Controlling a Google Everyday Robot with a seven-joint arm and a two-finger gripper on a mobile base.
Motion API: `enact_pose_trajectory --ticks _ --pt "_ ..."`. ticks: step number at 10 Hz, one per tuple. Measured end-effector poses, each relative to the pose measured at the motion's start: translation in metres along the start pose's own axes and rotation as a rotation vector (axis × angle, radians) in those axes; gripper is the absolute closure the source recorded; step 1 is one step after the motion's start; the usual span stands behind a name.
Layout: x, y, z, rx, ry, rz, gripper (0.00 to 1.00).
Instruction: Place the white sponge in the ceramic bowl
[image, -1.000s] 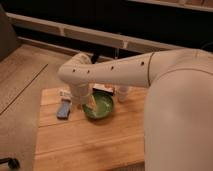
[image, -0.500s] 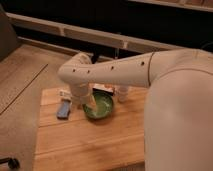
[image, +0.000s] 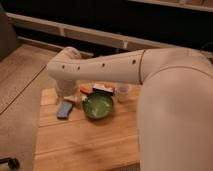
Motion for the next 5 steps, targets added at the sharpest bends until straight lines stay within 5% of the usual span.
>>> enact_pose_trajectory --ticks 2,5 --pt "-0.012 0.017 0.000 -0.030 -0.025 -0.055 0.35" --pt "-0.010 0.005 0.004 -0.002 -0.030 -0.027 0.35"
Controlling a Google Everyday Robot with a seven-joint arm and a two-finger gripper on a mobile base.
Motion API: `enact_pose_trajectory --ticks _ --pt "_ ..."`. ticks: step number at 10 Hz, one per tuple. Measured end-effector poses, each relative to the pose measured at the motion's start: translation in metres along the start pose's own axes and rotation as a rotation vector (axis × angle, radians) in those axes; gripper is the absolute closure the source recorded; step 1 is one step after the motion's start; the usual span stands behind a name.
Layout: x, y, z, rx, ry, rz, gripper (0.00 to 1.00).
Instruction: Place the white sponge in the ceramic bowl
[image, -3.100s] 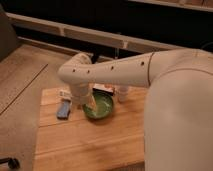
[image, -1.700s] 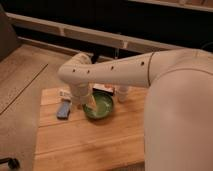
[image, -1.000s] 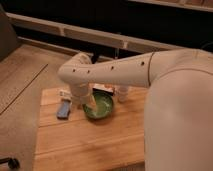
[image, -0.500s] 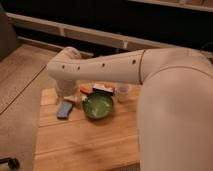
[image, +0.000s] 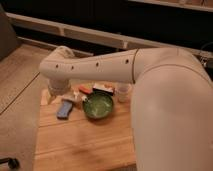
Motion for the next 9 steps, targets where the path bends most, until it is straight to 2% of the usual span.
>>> enact_pose_trajectory --ticks 2,4,6,8,9 --pt "-0.005 -0.027 0.017 0.044 0.001 0.028 0.35" --pt "-0.009 -0.039 0.051 0.051 0.039 0.013 0.35" --pt "-0.015 -0.041 0.093 0.016 0.097 0.001 0.35" --pt "-0.017 -0.030 0.121 -0.027 0.146 -0.013 0.35" --pt "-0.017 -0.019 0.141 -0.054 0.184 -0.028 0.35"
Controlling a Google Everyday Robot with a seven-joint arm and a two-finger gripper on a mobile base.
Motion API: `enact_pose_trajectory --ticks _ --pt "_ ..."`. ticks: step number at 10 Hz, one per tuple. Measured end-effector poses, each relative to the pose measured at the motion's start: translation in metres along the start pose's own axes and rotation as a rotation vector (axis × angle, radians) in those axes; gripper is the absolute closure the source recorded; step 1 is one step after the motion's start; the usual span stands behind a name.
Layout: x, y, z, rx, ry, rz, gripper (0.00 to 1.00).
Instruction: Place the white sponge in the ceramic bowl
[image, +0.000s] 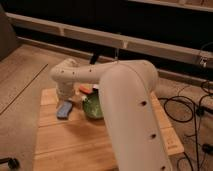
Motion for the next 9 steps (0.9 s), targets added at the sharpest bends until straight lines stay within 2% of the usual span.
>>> enact_pose_trajectory --ticks 1,3,7,9 --pt "-0.004 0.008 0.011 -0.020 0.023 -0.009 0.35" --pt "-0.007 0.011 0.029 -0.029 0.071 -0.012 0.35" --pt "-0.005 -0.006 0.048 0.008 0.155 0.023 0.35" --pt "-0.004 -0.007 0.060 0.012 0.191 0.037 0.35"
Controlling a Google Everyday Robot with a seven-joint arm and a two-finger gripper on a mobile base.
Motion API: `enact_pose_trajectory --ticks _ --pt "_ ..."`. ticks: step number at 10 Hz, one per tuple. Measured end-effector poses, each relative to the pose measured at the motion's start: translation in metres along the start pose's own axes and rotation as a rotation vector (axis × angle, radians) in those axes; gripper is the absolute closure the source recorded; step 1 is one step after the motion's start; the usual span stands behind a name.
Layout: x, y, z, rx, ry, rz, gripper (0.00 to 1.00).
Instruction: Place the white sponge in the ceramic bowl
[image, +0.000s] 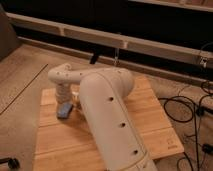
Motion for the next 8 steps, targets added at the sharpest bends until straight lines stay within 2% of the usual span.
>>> enact_pose_trajectory --ticks 3,4,5,8 --pt "-0.005 0.007 0.014 -0.014 0.037 -0.010 0.35" --pt "-0.006 0.010 0.017 -0.022 0.045 -0.016 0.39" --pt "-0.007 0.012 0.019 -0.033 0.050 -0.024 0.46" --pt "-0.006 0.018 0.022 -0.069 0.068 -0.047 0.78"
